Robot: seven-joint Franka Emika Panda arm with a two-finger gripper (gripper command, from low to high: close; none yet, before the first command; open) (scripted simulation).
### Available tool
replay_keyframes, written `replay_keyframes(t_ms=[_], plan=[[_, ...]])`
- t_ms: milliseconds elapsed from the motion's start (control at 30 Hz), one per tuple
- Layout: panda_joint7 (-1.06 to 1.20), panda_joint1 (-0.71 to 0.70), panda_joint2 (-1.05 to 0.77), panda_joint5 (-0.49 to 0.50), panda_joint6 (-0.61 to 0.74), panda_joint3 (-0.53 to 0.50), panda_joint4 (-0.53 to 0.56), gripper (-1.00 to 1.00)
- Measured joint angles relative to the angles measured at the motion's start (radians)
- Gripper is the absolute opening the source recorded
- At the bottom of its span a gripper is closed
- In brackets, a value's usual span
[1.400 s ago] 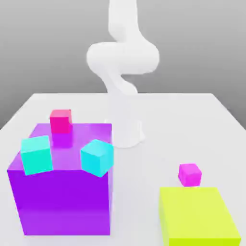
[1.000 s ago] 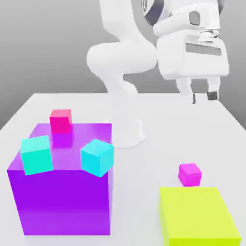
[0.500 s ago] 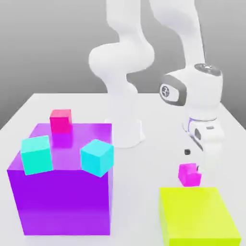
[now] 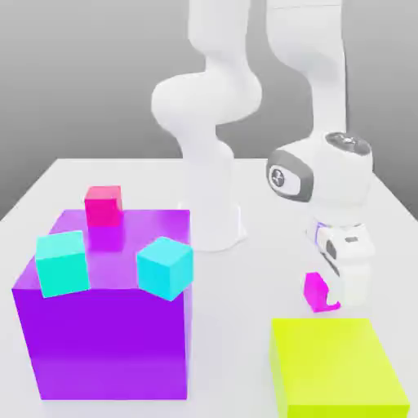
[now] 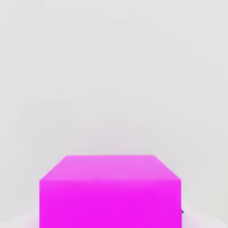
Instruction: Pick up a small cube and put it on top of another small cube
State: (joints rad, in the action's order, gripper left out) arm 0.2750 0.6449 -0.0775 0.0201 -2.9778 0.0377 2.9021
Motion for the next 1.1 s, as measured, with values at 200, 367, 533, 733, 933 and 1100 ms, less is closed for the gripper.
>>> replay_keyframes(t_ms=[200,367,533,733,933,1100], plan=[[-0.046,-0.085,0.206,-0.003,0.213,-0.041,-0.01,-1.0],[-0.172,-0.256,0.365,0.047,0.429,-0.122,-0.071,-1.0],[-0.297,-0.447,0.522,0.092,0.644,-0.192,-0.133,-1.0],[-0.441,-0.689,0.706,0.143,0.899,-0.268,-0.207,-1.0],[-0.526,-0.85,0.78,0.186,0.953,-0.332,-0.187,-1.0],[-0.527,-0.859,0.756,0.195,0.881,-0.343,-0.138,1.0]])
